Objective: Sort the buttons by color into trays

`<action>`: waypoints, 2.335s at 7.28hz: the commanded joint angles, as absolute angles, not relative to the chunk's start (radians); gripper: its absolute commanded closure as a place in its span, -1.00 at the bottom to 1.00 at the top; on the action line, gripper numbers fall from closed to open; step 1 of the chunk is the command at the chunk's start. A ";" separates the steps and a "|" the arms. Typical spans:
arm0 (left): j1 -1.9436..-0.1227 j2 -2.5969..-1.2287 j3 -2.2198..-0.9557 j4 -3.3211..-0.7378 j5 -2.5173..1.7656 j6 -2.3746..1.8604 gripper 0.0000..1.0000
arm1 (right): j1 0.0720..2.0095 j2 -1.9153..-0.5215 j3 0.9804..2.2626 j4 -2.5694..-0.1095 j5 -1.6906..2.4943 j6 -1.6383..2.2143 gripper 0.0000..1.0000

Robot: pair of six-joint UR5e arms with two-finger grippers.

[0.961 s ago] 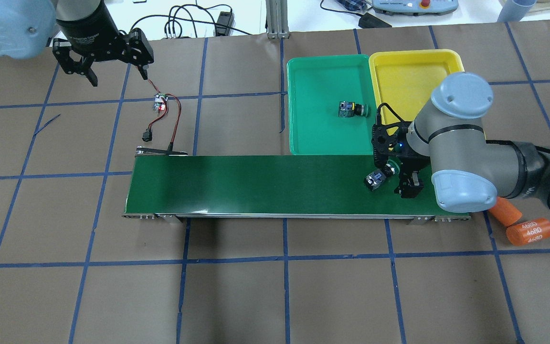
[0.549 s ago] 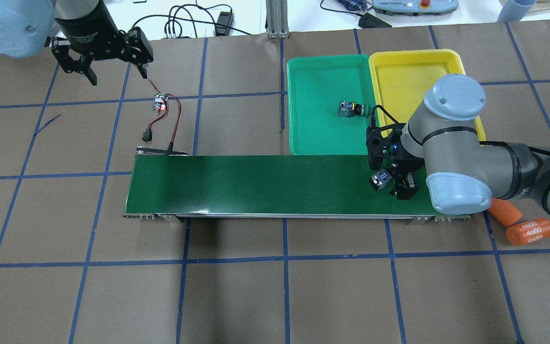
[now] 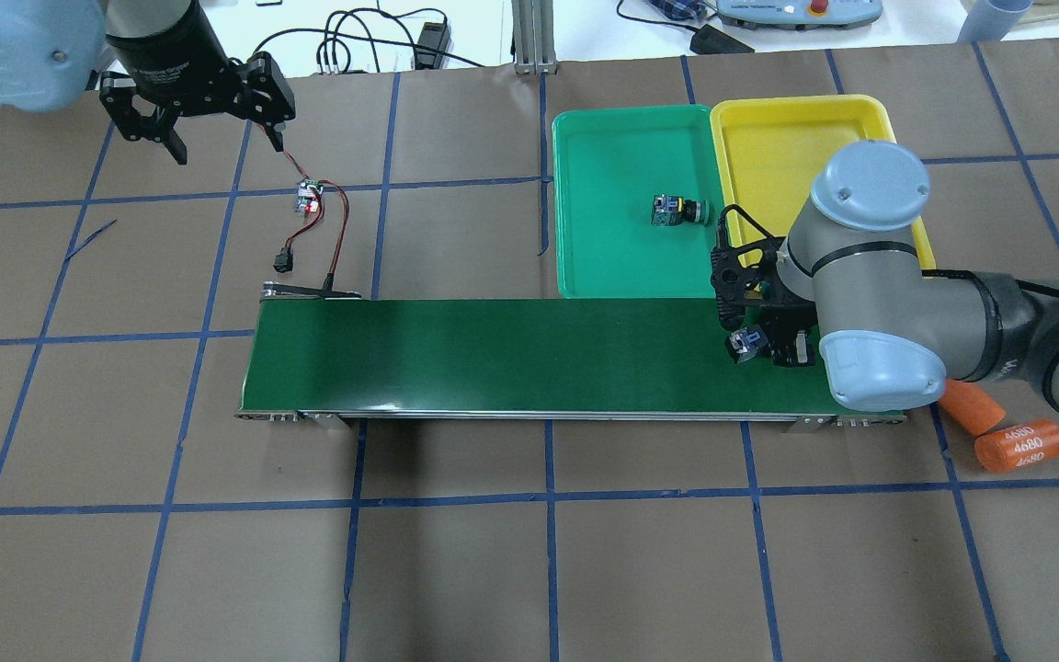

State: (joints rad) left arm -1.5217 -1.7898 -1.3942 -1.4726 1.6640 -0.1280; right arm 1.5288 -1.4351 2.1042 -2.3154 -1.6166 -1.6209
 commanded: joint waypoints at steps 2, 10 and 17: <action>-1.522 -1.792 -1.394 -1.473 1.664 -0.127 -1.00 | 1.531 -1.375 2.004 -2.368 -1.609 -1.609 0.69; -1.522 -1.795 -1.393 -1.473 1.663 -0.129 -1.00 | 1.640 -1.146 1.779 -2.413 -1.566 -1.509 -0.98; -1.517 -1.804 -1.353 -1.485 1.657 -0.144 -1.00 | 1.641 -1.435 1.562 -1.906 -1.540 -1.295 -1.00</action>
State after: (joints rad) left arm -1.5219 -1.7955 -1.3801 -1.4772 1.6565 -0.1355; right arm 1.6413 -1.3789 1.6154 -2.0566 -1.5412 -1.3128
